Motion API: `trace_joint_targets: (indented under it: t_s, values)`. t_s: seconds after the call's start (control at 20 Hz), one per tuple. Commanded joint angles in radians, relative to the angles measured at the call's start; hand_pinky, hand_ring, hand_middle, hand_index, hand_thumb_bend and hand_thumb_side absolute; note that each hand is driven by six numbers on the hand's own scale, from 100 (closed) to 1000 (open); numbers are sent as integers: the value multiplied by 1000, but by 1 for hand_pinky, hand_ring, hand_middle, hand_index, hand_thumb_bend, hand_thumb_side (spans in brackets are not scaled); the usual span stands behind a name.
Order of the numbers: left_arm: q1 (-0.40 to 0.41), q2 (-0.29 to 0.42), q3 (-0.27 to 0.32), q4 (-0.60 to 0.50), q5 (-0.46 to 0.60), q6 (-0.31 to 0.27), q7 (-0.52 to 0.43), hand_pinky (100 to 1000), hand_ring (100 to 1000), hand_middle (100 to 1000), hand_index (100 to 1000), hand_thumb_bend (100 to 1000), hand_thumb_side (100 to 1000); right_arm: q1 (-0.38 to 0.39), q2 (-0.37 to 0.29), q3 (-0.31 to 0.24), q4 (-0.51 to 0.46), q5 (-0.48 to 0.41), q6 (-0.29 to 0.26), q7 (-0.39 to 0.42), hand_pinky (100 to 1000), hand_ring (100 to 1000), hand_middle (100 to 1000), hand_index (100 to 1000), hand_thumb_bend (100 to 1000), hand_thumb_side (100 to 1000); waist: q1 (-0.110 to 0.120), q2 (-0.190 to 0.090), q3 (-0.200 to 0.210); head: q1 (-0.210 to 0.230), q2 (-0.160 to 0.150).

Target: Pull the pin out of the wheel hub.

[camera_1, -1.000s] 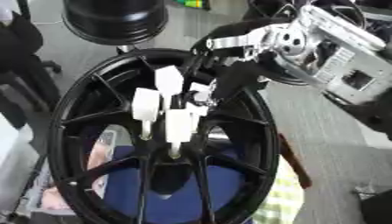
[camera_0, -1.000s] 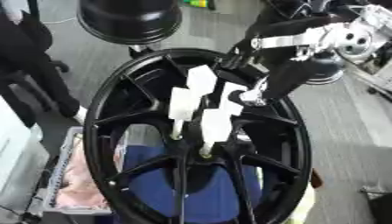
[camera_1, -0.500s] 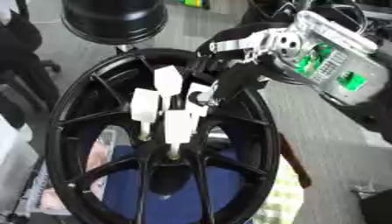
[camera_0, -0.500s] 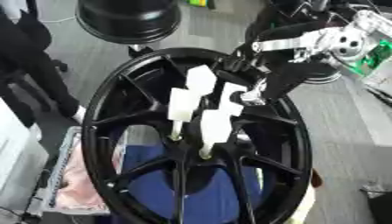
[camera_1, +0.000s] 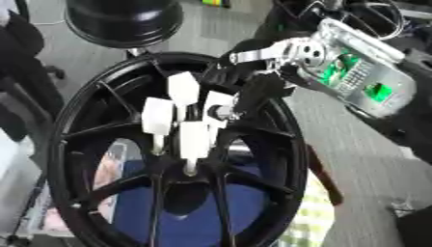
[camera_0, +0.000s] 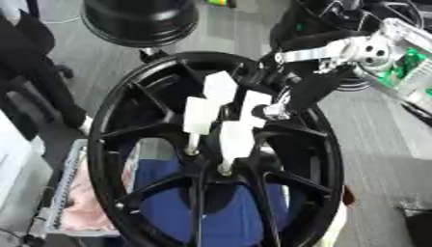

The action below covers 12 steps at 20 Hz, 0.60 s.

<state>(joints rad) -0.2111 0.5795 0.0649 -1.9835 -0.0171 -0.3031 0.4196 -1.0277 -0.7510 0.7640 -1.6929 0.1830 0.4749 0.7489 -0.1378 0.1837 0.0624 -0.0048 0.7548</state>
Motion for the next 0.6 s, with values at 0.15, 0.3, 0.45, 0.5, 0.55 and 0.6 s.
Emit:
trace_joint_targets:
  t_s: [0.15,0.3,0.45,0.5,0.55,0.6]
  values:
    - [-15,16,3,-17,4,-2,-3,758,814,736,851,188,593,-3,-7,-16,20,12,17,24,877,893,857,912,333,491,10,-10,3,-7,-9]
    - [-16,15,4,-17,4,-3,-3,758,813,735,851,188,593,4,-3,-15,35,17,10,24,876,893,856,911,335,491,10,-7,6,-9,-12]
    - [-16,14,4,-17,5,-2,-3,758,813,735,851,187,596,10,-1,-16,43,18,5,22,875,892,855,911,336,491,9,-5,9,-9,-12]
    - [-16,13,3,-17,5,-2,-4,758,813,735,851,187,596,11,0,-16,45,18,5,22,875,891,854,911,336,493,9,-5,10,-10,-13]
    - [-16,13,4,-17,5,-2,-3,758,813,735,851,187,596,12,1,-16,46,17,4,22,875,890,851,910,335,494,9,-4,10,-10,-13]
    - [-16,13,4,-17,5,-2,-3,758,813,735,851,187,596,12,2,-16,47,17,4,21,874,888,846,909,332,496,9,-4,11,-11,-13]
